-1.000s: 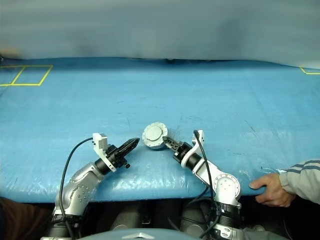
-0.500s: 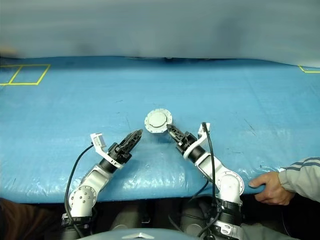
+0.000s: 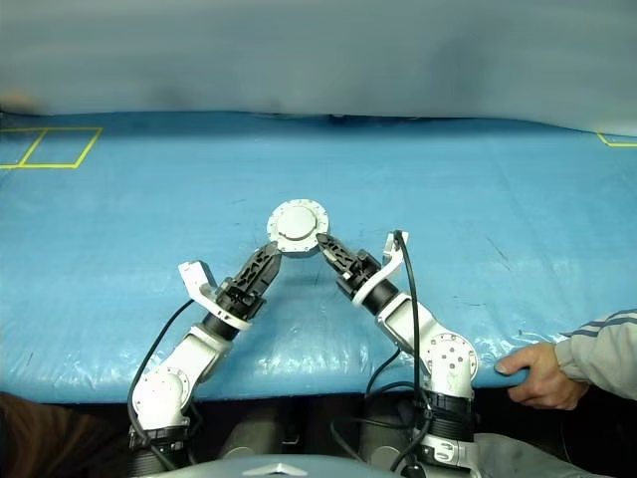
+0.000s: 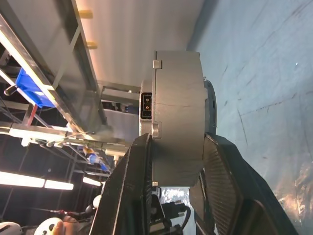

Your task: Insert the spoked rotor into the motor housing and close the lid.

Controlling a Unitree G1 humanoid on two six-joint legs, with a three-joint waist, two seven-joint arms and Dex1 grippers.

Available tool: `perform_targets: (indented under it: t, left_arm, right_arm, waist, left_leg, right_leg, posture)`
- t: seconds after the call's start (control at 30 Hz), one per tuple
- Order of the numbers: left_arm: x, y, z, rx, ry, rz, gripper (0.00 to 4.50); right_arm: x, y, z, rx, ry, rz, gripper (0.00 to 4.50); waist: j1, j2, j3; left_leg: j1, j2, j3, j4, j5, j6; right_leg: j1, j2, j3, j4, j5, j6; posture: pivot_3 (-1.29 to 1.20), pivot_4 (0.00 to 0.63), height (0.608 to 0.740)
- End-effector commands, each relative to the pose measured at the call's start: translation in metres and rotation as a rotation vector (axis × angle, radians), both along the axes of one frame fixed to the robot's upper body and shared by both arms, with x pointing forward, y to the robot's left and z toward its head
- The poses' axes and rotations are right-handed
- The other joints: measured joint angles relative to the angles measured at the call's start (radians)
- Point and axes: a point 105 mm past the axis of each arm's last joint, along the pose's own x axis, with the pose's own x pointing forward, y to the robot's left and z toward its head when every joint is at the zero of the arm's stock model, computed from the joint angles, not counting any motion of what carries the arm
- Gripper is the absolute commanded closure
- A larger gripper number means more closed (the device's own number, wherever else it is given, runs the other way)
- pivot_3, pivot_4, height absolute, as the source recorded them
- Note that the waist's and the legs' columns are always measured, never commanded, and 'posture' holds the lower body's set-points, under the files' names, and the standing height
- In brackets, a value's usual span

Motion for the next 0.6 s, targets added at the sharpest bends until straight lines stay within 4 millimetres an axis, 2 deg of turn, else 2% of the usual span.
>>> perform_targets:
  t: [0.03,0.27,0.47,0.6]
  left_arm:
    - [0.002,-0.003,0.014,-0.024,-0.039,-0.017,0.03]
    - [0.016,-0.012,0.013,-0.023,-0.027,-0.018,0.03]
    - [0.017,-0.026,0.011,-0.031,-0.022,-0.063,0.03]
    - [0.017,-0.025,0.008,-0.043,-0.003,-0.058,0.03]
  right_arm:
    - [-0.008,0.011,0.029,0.092,-0.100,0.040,3.34]
    - [-0.014,0.015,0.035,0.077,-0.132,0.066,3.34]
    - [-0.019,0.020,0.038,0.064,-0.155,0.092,3.34]
    - [-0.020,0.020,0.038,0.060,-0.159,0.094,3.34]
  waist:
    - [0.000,0.000,0.000]
    - [0.001,0.000,0.000]
    - [0.000,0.000,0.000]
    - [0.000,0.000,0.000]
  left_leg:
    - [0.000,0.000,0.000,0.001,0.000,0.000]
    - [-0.001,0.000,-0.001,0.007,-0.001,0.001]
    - [-0.002,0.000,-0.001,0.009,-0.002,0.002]
    - [-0.002,0.000,-0.001,0.010,-0.002,0.002]
  right_leg:
    - [0.000,0.000,0.000,0.000,0.000,0.000]
    - [0.001,0.001,0.000,0.001,0.000,0.002]
    - [0.001,0.002,0.001,0.001,0.002,0.001]
    - [0.001,0.001,0.001,0.001,0.004,-0.001]
  posture:
    - [0.00,0.150,0.740]
    - [0.00,0.150,0.740]
    - [0.00,0.150,0.740]
    - [0.00,0.150,0.740]
